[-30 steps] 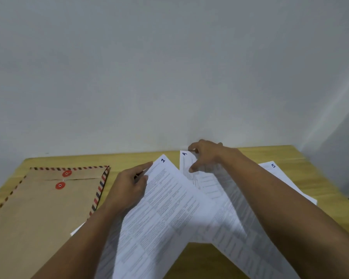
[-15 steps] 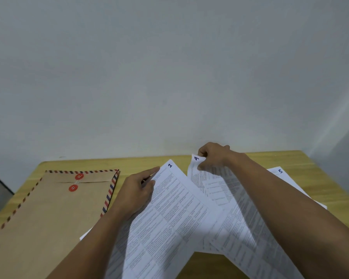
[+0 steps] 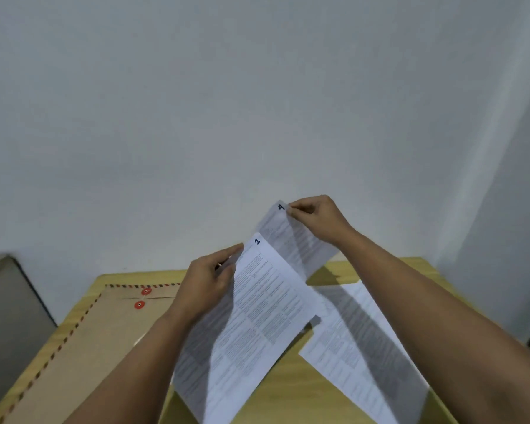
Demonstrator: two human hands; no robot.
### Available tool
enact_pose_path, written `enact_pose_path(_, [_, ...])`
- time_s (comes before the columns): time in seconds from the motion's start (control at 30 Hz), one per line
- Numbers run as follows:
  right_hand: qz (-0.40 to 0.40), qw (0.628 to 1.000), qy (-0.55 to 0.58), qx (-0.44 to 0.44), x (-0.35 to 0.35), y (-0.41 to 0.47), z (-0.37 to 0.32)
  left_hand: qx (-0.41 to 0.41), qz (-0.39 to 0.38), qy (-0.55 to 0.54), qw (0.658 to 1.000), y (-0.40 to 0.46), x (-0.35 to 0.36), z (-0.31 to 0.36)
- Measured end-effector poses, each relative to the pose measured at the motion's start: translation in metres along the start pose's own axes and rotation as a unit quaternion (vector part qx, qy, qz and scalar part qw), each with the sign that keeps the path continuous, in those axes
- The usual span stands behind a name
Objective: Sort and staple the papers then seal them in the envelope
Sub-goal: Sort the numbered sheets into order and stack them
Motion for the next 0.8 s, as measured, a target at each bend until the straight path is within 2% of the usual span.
enact_pose_path(0.13, [-0.037,0.998,0.058,0.002,-0.012,-0.024,-0.041,0.039,0.027,0.001,0.999,-0.004,-0.013,0.044])
enact_pose_path(0.3, [-0.075,0.988,0.125,0.05,-0.018,-0.06,-0.073,0.089,0.05,0.006,0.995,-0.013,-0.021,0.089])
enact_pose_path(0.5, [-0.099,0.973,0.192,0.082,-0.03,-0.091,-0.096,0.114,0.062,0.032,0.991,-0.02,-0.024,0.114])
enact_pose_path(0.8, [-0.104,0.976,0.178,0.063,-0.044,-0.106,-0.107,0.122,0.087,0.079,0.986,-0.026,-0.03,0.13])
Point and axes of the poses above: each hand's wrist, its own y-axis towards the middle knuckle, its own x-axis out of the palm, z = x × y, the point moved 1 cm from there along y, towards the middle knuckle, and after that the axes turned 3 degrees about x, right-handed, at the moved point
